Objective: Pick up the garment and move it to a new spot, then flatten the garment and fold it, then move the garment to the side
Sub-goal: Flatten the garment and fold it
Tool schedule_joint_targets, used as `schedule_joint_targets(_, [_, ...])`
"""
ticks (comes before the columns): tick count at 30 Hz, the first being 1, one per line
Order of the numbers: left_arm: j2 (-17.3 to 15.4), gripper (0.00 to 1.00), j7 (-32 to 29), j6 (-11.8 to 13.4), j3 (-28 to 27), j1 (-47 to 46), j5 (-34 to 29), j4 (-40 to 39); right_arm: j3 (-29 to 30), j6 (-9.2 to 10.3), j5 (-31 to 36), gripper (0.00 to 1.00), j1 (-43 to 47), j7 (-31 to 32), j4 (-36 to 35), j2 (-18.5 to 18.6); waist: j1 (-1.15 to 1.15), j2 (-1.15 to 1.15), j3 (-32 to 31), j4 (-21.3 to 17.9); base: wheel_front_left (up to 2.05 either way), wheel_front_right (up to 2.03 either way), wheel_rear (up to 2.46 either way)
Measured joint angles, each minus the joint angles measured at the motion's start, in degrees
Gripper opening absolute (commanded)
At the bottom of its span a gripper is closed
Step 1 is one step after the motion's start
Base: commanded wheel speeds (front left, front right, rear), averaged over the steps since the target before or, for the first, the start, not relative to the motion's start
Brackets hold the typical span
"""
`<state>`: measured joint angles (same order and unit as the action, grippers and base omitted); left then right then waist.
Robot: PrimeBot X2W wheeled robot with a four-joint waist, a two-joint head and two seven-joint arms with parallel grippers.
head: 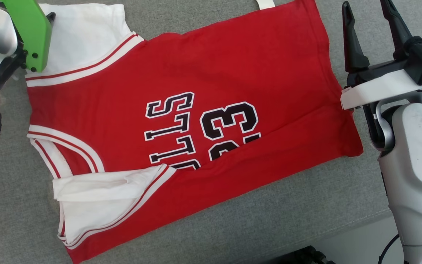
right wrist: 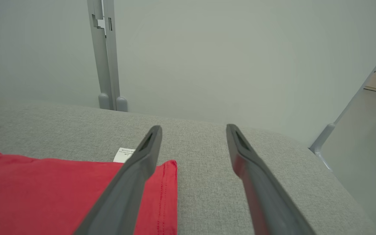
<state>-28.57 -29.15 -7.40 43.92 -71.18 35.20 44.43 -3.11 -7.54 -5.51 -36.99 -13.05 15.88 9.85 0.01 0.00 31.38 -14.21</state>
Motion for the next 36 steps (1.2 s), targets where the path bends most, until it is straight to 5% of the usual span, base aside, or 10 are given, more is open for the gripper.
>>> schedule_joint_targets(13, [-0.87,1.00,-1.10,0.01,3.94,-2.86,4.74,3.59,0.75,0.00,0.02,1.00,-0.01,-0.12,-1.69,-0.38,-0.01,0.00,1.07,-1.16,0.00,0.00,0.00])
schedule_joint_targets(15, [-0.86,0.11,-1.38,0.01,4.52,-2.99,5.73,3.55,1.03,0.00,0.07,1.00,-0.01,-0.07,-1.69,-0.21,-0.01,0.00,1.00,-1.02,0.00,0.00,0.00])
schedule_joint_targets(16, [-0.78,0.00,-1.38,0.01,4.95,-3.05,6.22,3.48,1.19,0.00,0.08,1.00,-0.01,0.01,-1.68,-0.12,-0.01,0.00,0.92,-0.92,0.00,0.00,0.00])
schedule_joint_targets(23, [0.86,0.00,2.25,-0.01,7.81,-2.81,9.22,1.07,1.18,0.00,-2.02,1.00,-0.35,1.57,-0.09,1.25,0.00,0.00,-0.09,0.78,0.00,0.00,0.00])
schedule_joint_targets(27, [1.47,0.00,6.28,-0.01,8.70,-2.87,10.14,-0.58,0.24,0.01,-4.86,1.00,-1.83,5.02,3.14,5.20,-0.01,0.00,-1.00,2.60,0.00,0.00,0.00])
schedule_joint_targets(36, [2.55,0.00,14.68,-0.01,12.02,-1.78,10.54,-6.55,-11.67,0.01,-18.24,1.00,-6.57,14.30,12.32,16.26,-0.01,0.00,-3.53,8.94,0.00,0.00,0.00])
